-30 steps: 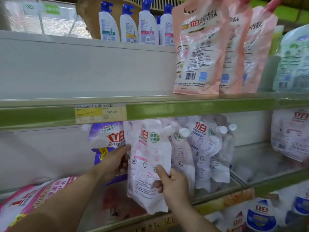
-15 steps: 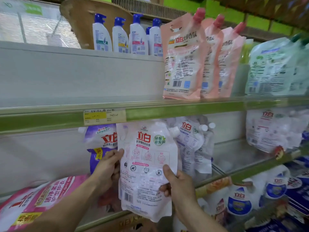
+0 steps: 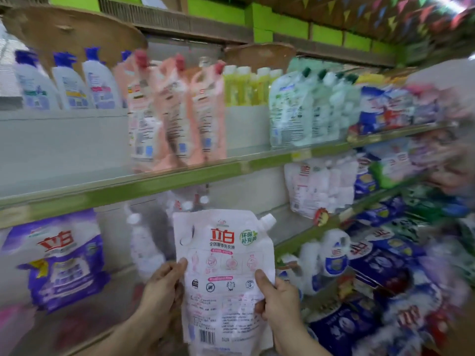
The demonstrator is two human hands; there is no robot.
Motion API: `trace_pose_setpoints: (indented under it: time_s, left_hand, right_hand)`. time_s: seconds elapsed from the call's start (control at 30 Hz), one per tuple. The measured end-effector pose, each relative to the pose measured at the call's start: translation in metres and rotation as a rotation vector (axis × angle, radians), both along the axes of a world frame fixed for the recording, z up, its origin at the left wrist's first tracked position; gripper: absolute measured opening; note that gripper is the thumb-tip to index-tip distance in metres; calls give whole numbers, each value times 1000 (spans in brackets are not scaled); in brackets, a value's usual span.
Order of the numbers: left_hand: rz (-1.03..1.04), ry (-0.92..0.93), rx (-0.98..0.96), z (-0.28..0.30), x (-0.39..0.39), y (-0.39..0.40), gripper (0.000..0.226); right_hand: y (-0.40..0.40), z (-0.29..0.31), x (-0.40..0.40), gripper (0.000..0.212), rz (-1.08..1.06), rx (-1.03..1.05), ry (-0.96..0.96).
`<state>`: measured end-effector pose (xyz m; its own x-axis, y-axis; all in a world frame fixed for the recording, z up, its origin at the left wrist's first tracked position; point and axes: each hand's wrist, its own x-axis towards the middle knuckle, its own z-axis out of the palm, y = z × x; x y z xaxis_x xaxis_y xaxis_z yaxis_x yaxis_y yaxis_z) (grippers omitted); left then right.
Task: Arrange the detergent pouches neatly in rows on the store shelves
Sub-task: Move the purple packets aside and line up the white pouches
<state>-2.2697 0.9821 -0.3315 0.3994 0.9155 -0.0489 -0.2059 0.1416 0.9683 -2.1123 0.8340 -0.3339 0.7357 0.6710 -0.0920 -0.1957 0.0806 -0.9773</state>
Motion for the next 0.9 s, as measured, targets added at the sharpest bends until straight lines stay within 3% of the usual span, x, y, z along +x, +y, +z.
trace_pose_setpoints:
  time_s: [0.2, 0.4, 0.7, 0.9]
  left_hand:
    - [-69, 44, 24, 17, 133, -40, 34]
    - [-66, 79, -2, 26, 212, -40, 34]
    - [-115, 158, 39, 37, 320, 56, 22]
    - [-156, 173, 82, 35, 380, 141, 32]
  right_hand:
    - [-60, 14, 104, 26, -61, -19, -65]
    - [-67, 27, 171, 36, -91, -41, -99]
    - [17, 34, 251, 35, -146, -88, -96]
    - [93, 29, 291, 34, -183, -127, -113]
